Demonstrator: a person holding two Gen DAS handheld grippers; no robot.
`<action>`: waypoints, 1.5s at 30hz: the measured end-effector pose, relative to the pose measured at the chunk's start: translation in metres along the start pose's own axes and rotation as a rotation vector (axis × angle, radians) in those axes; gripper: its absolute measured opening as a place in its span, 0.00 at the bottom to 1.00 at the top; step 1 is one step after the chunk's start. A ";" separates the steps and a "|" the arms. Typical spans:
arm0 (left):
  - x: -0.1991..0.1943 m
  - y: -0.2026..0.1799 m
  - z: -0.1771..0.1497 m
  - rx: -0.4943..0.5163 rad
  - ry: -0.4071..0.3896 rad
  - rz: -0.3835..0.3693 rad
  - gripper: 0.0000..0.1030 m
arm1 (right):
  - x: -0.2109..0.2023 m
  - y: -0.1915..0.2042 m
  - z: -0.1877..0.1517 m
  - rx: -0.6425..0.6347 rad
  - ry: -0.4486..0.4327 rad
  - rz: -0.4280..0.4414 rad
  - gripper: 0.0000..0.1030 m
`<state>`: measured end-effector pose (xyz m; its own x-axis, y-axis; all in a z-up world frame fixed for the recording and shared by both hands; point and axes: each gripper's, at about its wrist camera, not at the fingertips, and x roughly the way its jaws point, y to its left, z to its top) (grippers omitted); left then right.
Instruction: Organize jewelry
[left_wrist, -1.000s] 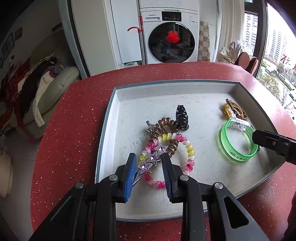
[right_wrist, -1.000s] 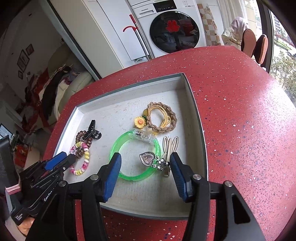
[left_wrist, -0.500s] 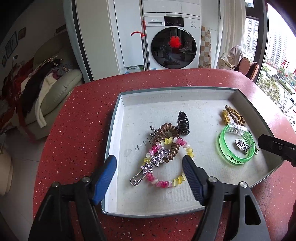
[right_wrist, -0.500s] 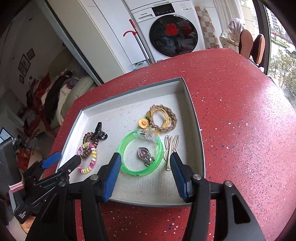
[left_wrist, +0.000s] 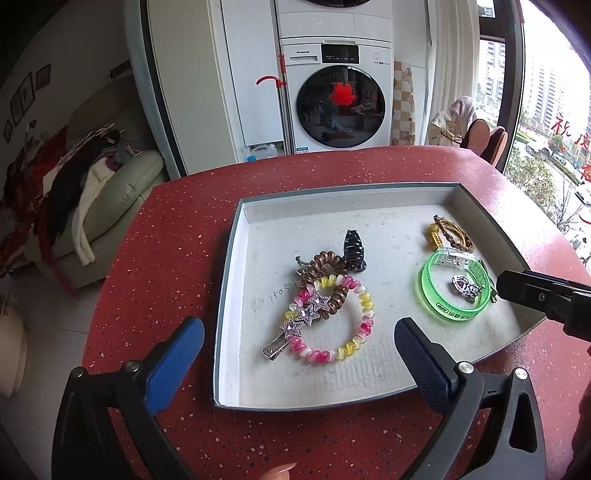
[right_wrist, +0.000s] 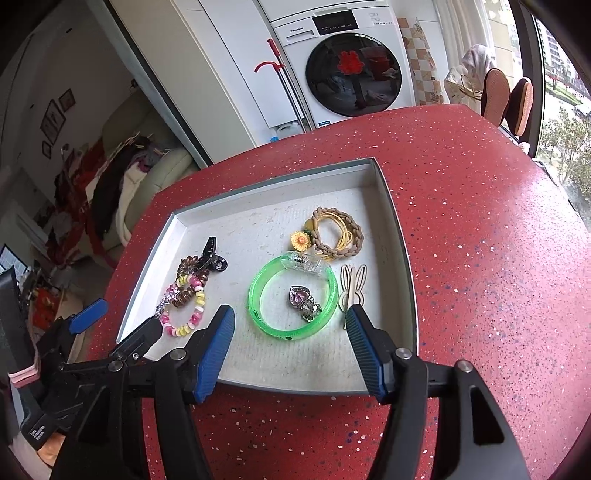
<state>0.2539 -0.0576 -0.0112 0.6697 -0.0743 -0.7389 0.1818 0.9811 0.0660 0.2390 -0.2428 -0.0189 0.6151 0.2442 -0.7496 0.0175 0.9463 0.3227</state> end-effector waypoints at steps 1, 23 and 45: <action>-0.001 0.000 -0.001 -0.005 0.004 -0.001 1.00 | -0.002 0.002 -0.001 -0.011 -0.006 -0.010 0.71; -0.013 0.013 -0.010 -0.052 0.026 0.018 1.00 | -0.027 0.031 -0.014 -0.141 -0.133 -0.216 0.88; -0.070 0.014 -0.042 -0.084 -0.155 0.088 1.00 | -0.062 0.050 -0.057 -0.184 -0.251 -0.228 0.89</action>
<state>0.1795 -0.0317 0.0134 0.7842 -0.0082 -0.6205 0.0616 0.9960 0.0647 0.1570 -0.1989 0.0103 0.7860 -0.0146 -0.6180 0.0486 0.9981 0.0381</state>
